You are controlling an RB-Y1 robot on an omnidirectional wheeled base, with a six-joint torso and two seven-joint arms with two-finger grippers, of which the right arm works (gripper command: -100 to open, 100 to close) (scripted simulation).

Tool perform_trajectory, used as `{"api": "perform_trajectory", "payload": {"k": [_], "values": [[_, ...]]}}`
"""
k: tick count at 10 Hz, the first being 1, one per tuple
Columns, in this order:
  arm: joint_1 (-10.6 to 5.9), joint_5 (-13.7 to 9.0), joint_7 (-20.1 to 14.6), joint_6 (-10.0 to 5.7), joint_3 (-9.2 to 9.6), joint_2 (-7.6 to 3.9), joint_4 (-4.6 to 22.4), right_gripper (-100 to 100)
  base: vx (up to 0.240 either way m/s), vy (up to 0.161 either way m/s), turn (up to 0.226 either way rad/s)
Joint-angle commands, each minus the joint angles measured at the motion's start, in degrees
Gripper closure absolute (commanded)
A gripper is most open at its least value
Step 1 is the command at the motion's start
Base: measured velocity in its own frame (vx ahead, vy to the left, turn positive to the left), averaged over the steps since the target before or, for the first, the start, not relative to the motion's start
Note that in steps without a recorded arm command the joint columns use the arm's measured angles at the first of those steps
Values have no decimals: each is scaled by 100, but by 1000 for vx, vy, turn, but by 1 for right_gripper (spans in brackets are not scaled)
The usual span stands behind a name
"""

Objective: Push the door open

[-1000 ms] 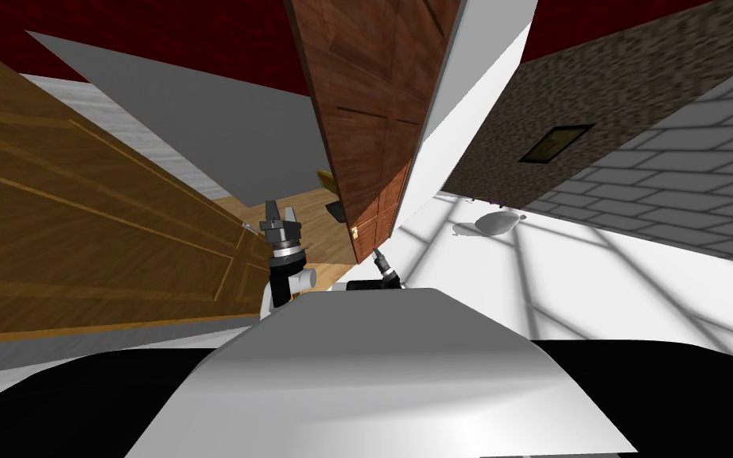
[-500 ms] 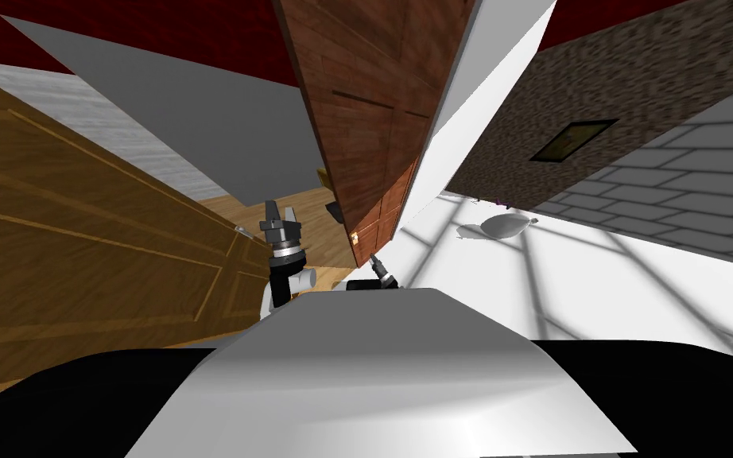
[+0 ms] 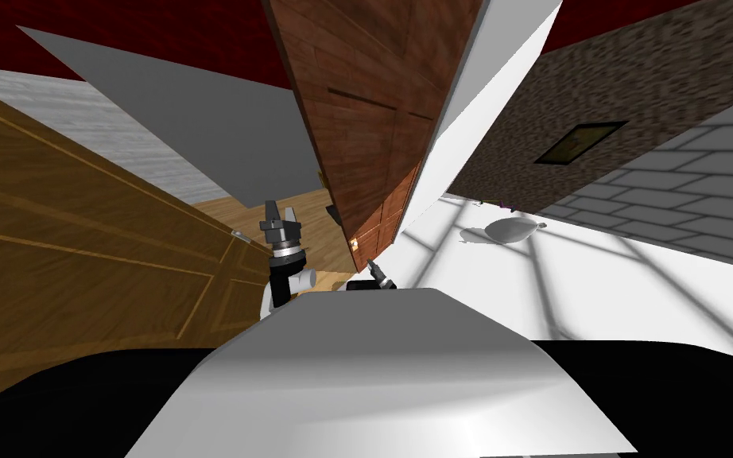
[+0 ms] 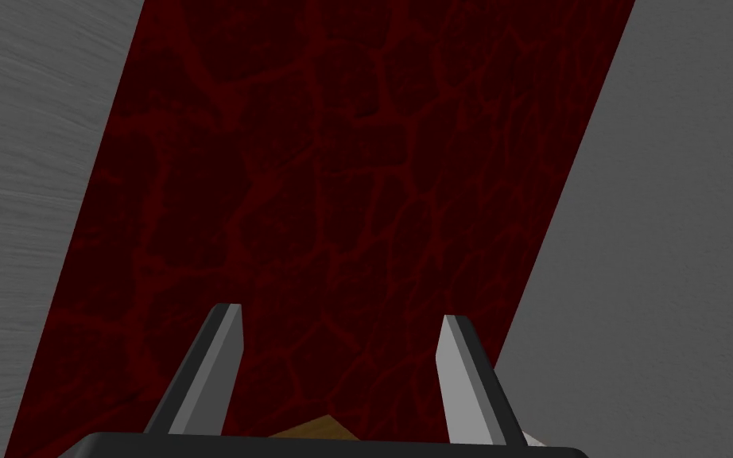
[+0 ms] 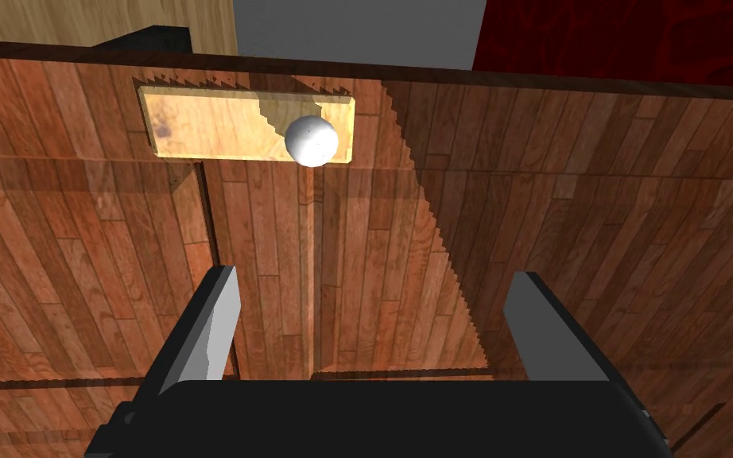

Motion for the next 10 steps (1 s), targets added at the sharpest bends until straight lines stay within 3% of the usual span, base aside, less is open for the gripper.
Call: {"api": "perform_trajectory", "payload": {"k": [1,3,4,10], "values": [[-52,33,-13,-47,49,12,178,-100,141,9,11],[-85,99,-36,-111,149,7,416,-100,195,-22,23],[-108,78,-21,-99,113,35,396,-100,103,-9,8],[-359,2,47,-37,16,231,687,-100,150,123,35]]}}
